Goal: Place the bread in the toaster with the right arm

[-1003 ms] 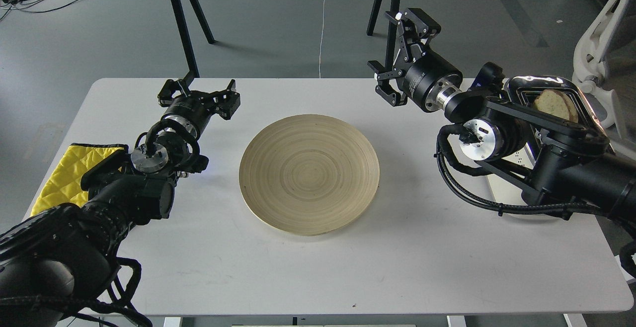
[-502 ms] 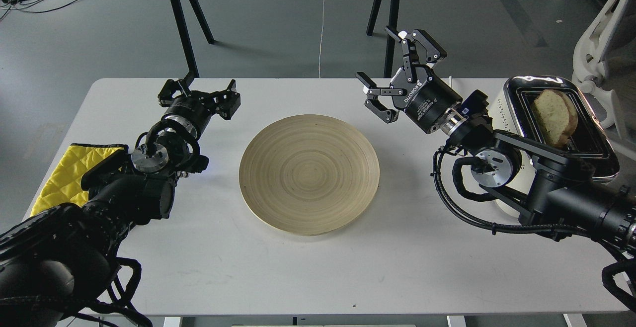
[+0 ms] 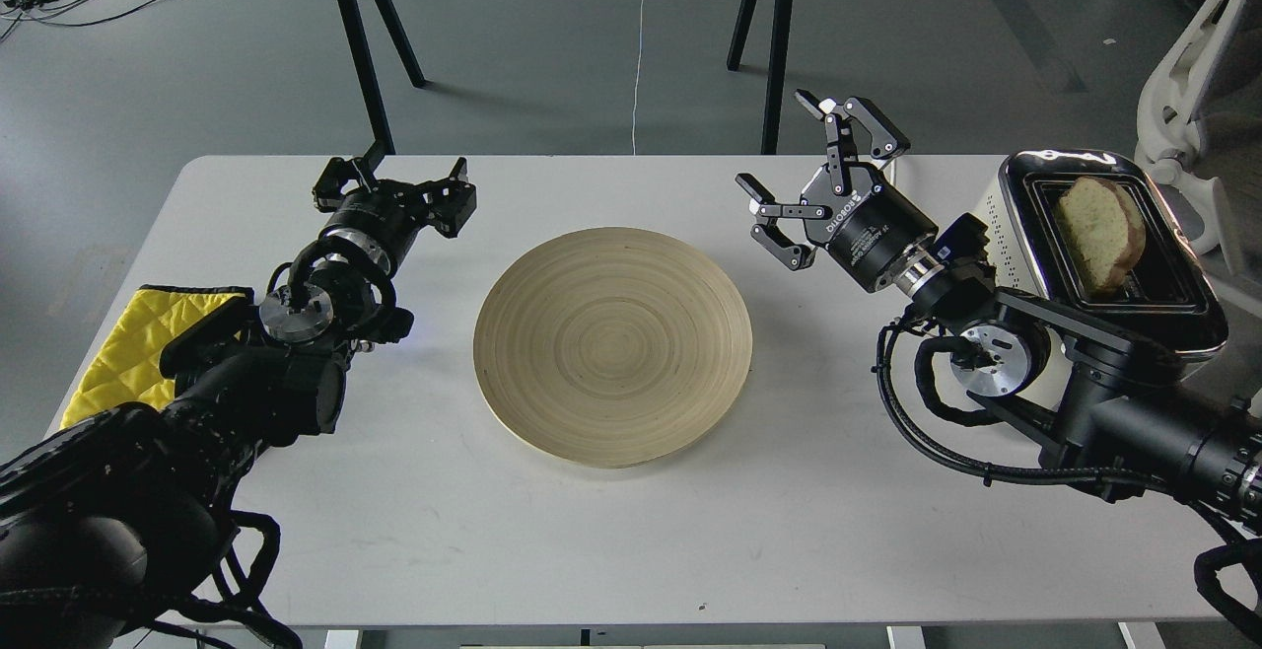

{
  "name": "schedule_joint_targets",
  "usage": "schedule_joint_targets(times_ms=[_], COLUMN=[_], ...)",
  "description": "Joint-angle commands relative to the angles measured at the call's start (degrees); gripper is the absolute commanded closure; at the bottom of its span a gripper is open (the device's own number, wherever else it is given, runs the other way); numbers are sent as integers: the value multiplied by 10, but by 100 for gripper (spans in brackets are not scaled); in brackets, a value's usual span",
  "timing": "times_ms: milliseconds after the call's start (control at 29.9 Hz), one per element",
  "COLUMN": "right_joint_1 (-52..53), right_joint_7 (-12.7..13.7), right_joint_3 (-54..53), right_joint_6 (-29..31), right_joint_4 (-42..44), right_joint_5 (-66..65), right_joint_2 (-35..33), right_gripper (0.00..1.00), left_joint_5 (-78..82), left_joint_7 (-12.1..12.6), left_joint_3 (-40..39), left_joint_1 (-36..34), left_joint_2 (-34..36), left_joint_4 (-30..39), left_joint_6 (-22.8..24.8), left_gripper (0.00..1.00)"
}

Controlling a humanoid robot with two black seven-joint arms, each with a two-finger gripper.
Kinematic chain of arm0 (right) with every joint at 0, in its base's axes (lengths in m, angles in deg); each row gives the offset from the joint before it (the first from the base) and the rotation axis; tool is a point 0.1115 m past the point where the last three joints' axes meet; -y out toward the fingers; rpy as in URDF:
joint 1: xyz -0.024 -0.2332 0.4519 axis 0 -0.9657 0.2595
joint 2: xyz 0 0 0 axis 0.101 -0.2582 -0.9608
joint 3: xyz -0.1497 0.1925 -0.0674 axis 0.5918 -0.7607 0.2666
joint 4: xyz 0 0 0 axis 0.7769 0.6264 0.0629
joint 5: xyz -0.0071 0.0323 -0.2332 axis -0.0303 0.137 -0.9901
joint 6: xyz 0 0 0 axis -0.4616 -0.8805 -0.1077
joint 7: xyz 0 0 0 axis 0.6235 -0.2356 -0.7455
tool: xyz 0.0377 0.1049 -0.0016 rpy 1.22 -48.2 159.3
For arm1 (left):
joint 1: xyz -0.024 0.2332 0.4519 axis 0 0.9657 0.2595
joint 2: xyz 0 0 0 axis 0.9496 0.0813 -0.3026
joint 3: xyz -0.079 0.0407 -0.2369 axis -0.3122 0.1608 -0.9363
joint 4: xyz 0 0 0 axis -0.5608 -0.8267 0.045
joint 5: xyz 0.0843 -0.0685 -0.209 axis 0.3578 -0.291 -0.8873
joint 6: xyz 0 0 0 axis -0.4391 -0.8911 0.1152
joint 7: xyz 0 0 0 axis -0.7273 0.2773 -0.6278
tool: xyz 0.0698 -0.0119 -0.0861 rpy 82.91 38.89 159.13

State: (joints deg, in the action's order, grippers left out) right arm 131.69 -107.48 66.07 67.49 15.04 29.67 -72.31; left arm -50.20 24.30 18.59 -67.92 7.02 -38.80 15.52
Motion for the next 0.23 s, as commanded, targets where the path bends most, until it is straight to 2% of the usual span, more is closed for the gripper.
schedule_joint_targets(times_ms=[0, 201], right_joint_1=[-1, 2], right_joint_7=[0, 0], right_joint_3=[-2, -6], right_joint_6=[-2, -8], right_joint_4=[5, 6], right_joint_5=[0, 0], right_joint_2=[4, 4], right_gripper=[4, 4], left_joint_5=[0, 0], left_joint_7=[0, 0], left_joint_3=[0, 0], left_joint_1=[0, 0], left_joint_2=[0, 0], left_joint_4=[0, 0], left_joint_6=[0, 0], left_gripper=[0, 0])
